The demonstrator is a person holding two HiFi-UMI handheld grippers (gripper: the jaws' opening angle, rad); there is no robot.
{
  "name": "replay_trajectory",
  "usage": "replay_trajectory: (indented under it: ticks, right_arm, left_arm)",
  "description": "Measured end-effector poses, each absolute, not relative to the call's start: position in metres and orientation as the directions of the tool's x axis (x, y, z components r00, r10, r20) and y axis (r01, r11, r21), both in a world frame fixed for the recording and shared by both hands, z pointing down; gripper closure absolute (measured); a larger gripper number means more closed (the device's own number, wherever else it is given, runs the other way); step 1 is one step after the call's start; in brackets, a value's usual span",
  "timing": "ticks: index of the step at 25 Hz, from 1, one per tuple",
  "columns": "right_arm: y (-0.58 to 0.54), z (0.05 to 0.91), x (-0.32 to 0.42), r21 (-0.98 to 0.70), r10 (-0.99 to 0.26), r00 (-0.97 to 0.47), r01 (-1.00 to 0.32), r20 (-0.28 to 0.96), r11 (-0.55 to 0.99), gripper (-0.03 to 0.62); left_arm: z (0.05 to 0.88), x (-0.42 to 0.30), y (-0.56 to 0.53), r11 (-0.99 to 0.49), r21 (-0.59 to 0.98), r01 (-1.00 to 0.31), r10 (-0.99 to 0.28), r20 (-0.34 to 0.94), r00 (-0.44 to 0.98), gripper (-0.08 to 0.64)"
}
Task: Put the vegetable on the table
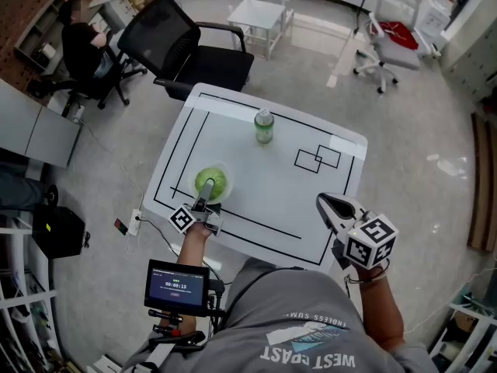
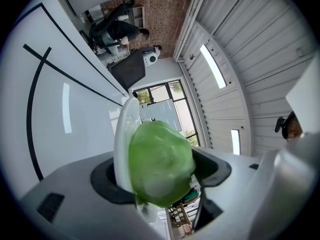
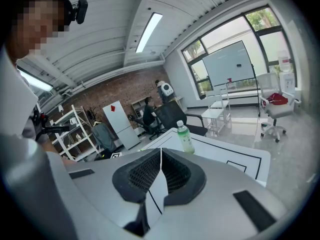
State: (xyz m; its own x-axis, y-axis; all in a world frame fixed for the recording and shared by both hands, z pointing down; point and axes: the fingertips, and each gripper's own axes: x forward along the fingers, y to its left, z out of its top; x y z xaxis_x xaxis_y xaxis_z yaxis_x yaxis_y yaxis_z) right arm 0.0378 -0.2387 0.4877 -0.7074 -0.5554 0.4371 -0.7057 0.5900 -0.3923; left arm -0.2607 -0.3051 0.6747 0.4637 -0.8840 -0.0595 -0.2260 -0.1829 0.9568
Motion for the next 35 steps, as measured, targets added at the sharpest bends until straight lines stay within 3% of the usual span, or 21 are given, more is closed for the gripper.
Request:
replay_trajectory:
  ticks: [24,35]
  right_arm:
    - [-0.235,0.498,0.032,-0.397,-0.551,-0.694,-0.718,0.464,0.571,0.583]
    - [-0.235,0.5,0.023,-0.394,-0.555,-0.686,-0.727,0.471,0.563,0.583]
  left_arm:
    - [0.695,-0.251,-0.336,-0.164,0.959,-0.229,-0.855,-0.022,0.518,0.218]
    - [0.695,-0.252,-0.369,-0.165,0.942,-0.293,-0.819,0.035,0.573,0.218]
